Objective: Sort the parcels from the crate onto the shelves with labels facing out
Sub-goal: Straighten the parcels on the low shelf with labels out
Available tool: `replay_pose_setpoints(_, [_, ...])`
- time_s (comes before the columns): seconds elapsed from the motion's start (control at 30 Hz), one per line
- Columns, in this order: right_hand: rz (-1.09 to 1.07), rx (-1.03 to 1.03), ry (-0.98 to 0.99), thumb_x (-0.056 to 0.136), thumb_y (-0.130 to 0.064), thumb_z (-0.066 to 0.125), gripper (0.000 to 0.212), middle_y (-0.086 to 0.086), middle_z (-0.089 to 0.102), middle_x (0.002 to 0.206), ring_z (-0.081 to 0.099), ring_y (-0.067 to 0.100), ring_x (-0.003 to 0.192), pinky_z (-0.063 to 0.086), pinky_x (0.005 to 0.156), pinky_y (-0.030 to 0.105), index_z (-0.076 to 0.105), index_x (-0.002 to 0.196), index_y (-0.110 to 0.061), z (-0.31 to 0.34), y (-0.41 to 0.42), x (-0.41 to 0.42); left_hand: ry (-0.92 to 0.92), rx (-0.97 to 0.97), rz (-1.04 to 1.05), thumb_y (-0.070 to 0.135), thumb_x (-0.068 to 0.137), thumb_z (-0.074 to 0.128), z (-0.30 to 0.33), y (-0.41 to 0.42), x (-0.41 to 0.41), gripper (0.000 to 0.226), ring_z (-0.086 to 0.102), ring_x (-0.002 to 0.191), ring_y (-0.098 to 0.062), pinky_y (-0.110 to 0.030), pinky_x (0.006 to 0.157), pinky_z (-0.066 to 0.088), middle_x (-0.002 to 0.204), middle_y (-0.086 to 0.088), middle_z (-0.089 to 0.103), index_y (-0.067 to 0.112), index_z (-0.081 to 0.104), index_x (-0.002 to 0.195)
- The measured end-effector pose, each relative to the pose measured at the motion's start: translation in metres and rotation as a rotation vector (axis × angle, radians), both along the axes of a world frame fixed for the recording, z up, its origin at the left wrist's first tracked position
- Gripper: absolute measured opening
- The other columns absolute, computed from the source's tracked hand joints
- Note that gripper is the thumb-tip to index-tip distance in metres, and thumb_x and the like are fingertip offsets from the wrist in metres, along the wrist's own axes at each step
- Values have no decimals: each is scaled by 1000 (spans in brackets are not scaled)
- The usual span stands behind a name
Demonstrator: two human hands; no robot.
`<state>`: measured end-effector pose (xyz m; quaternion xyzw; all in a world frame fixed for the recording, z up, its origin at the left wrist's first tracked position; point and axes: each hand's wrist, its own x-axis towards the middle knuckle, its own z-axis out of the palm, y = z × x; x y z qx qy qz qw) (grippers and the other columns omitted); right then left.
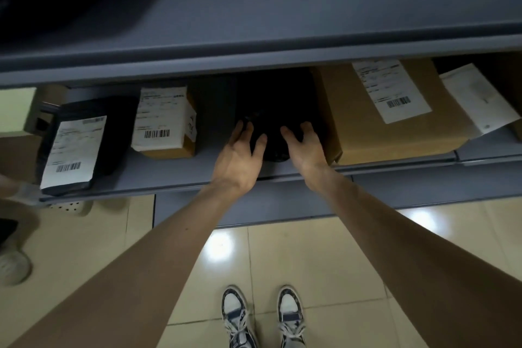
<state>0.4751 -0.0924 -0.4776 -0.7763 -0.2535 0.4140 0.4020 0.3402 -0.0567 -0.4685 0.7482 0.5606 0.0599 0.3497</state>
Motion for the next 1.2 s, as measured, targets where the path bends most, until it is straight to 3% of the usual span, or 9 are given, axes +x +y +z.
replay_pose_setpoints(0.23, [-109, 37, 11, 85, -32, 74, 53, 2, 62, 113, 60, 17, 103, 45, 82, 23, 48, 126, -11, 28, -7, 2, 22, -48, -19, 51, 106, 26, 12, -4, -1, 57, 33, 146, -26, -41, 113, 34, 164, -1, 26, 23, 36, 154])
replay_pose_setpoints(0.4, [-25, 109, -363, 81, -40, 75, 66, 6, 54, 126, 52, 20, 118, 43, 92, 25, 48, 136, -15, 39, -21, -10, -83, -81, 33, 52, 105, 29, 19, -12, 5, 52, 51, 122, -31, -44, 100, 45, 137, -9, 49, 20, 58, 134])
replay_pose_setpoints(0.57, [108, 129, -656, 83, -40, 72, 59, 10, 49, 123, 51, 27, 114, 52, 88, 36, 55, 133, -14, 43, -31, -22, -394, -208, 250, 49, 104, 40, 31, -14, 10, 45, 60, 107, -17, -28, 85, 43, 120, -2, 64, 19, 63, 128])
replay_pose_setpoints(0.73, [308, 155, -750, 82, -32, 72, 61, 14, 51, 121, 49, 27, 112, 54, 86, 39, 54, 137, -12, 29, -37, -34, -487, -325, 338, 55, 92, 61, 28, -4, 1, 46, 68, 104, -11, -30, 92, 55, 111, 3, 73, 24, 67, 126])
replay_pose_setpoints(0.9, [406, 212, -574, 86, -33, 67, 63, 4, 51, 126, 47, 20, 118, 48, 95, 35, 46, 145, -24, 27, -39, -41, -551, -328, 379, 38, 97, 62, 18, 0, -15, 17, 70, 103, -13, -42, 98, 55, 104, 2, 73, 28, 68, 108])
replay_pose_setpoints(0.97, [385, 225, -443, 90, -34, 62, 55, 1, 52, 127, 49, 18, 118, 48, 97, 36, 47, 143, -30, 28, -39, -38, -546, -280, 343, 34, 99, 60, 16, 2, -18, 29, 65, 114, -16, -41, 102, 52, 116, 2, 70, 27, 61, 127])
replay_pose_setpoints(1.03, [329, 254, -359, 93, -34, 59, 45, 1, 55, 124, 56, 16, 111, 51, 93, 36, 52, 138, -29, 28, -39, -34, -581, -253, 298, 28, 100, 60, 16, 3, -21, 55, 54, 130, -13, -40, 110, 45, 141, 3, 58, 33, 38, 151])
replay_pose_setpoints(1.1, [254, 270, -306, 96, -31, 57, 36, 2, 60, 119, 62, 13, 100, 55, 85, 28, 57, 131, -24, 25, -38, -31, -583, -216, 243, 22, 101, 57, 17, 4, -22, 70, 38, 142, -7, -31, 119, 32, 157, 8, 39, 36, 19, 158])
replay_pose_setpoints(1.2, [133, 209, -234, 97, -29, 56, 32, 5, 64, 114, 64, 12, 94, 52, 78, 20, 57, 127, -18, 19, -35, -27, -548, -190, 222, 18, 104, 51, 17, 7, -25, 63, 33, 143, -4, -16, 115, 25, 157, 10, 37, 33, 22, 158])
